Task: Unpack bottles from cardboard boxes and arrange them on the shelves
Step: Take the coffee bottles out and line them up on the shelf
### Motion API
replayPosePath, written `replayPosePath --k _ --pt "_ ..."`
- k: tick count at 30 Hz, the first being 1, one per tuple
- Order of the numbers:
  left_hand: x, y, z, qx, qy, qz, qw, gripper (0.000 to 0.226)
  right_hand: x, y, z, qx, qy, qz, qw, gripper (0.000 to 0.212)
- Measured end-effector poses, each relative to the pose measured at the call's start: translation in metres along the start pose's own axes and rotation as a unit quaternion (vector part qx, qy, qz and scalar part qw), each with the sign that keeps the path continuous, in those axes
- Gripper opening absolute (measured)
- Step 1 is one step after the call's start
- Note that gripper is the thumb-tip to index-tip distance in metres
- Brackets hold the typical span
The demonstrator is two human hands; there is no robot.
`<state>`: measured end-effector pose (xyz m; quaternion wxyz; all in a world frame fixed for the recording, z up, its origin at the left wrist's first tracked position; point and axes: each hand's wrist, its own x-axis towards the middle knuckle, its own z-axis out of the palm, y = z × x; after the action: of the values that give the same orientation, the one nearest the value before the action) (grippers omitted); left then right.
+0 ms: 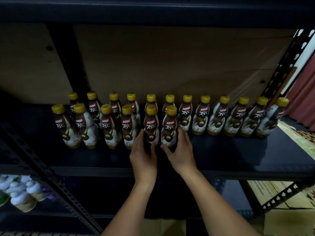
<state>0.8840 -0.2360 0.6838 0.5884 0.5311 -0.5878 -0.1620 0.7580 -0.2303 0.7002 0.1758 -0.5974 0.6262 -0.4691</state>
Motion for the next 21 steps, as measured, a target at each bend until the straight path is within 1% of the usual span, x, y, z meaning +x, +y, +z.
replayPosePath --k 5,12,21 --pt "-0.0023 0.0003 -0.0009 -0.003 0.010 0.000 1.000 0.058 -0.0014 -0.0003 -0.0004 -0.005 0.004 0.003 1.000 0.083" --pt "-0.0012 -0.0027 -0.0010 -0.018 0.018 0.005 1.000 0.052 -0.0019 0.0019 0.0008 -0.004 0.007 -0.001 1.000 0.079" --pt "-0.0017 0.0000 -0.0016 -0.013 0.031 0.002 0.999 0.052 -0.0015 0.0013 0.0019 -0.010 0.008 0.009 1.000 0.079"
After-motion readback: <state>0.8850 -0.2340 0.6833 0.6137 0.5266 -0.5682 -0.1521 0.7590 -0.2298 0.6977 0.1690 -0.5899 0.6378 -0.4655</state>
